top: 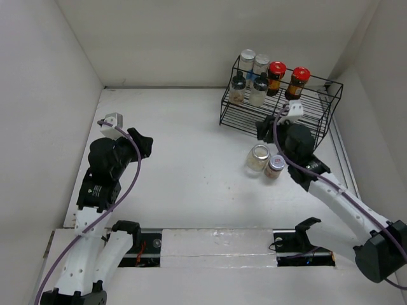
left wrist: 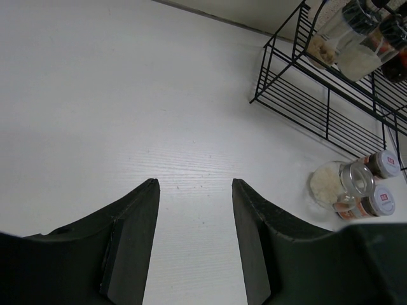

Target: Organize the condiment bottles

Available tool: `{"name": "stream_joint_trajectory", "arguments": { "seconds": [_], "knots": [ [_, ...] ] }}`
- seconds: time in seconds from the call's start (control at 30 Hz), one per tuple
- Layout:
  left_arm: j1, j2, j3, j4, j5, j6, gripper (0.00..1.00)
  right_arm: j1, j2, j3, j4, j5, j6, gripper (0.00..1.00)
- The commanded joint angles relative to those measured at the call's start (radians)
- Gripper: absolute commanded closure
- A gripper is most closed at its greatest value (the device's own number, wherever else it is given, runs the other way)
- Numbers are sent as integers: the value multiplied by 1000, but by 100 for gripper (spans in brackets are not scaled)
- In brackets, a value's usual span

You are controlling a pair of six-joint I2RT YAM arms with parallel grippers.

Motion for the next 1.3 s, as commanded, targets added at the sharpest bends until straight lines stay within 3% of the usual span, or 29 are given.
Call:
{"name": "stream_joint_trajectory", "arguments": {
  "seconds": [0.0,0.03,0.07,0.17,0.37,0.67,0.8,0.87,1.0,1.27],
  "knots": [
    [7,-10,6,45,21,10,55,20,14,-112,-74,136,70,37],
    [7,-10,6,45,21,10,55,20,2,-122,-115,136,70,29],
    [7,-10,6,45,21,10,55,20,-12,-122,-147,136,70,15],
    [7,-21,6,45,21,10,55,29,-23,-145,-227,127,70,0],
    [7,-21,6,45,12,10,55,29,25,-154,-253,86,38,0],
    [7,-9,-3,45,21,10,55,50,258,-76,-206,73,27,0],
    [7,-9,-3,45,21,10,55,76,305,-54,-196,136,27,9],
    [7,-9,-3,45,21,10,55,90,306,-54,-196,145,27,25],
    [7,-9,-3,45,21,10,55,116,263,-54,-207,193,39,46],
    [7,-9,-3,45,32,10,55,107,86,62,-189,179,15,52]
  ]
}}
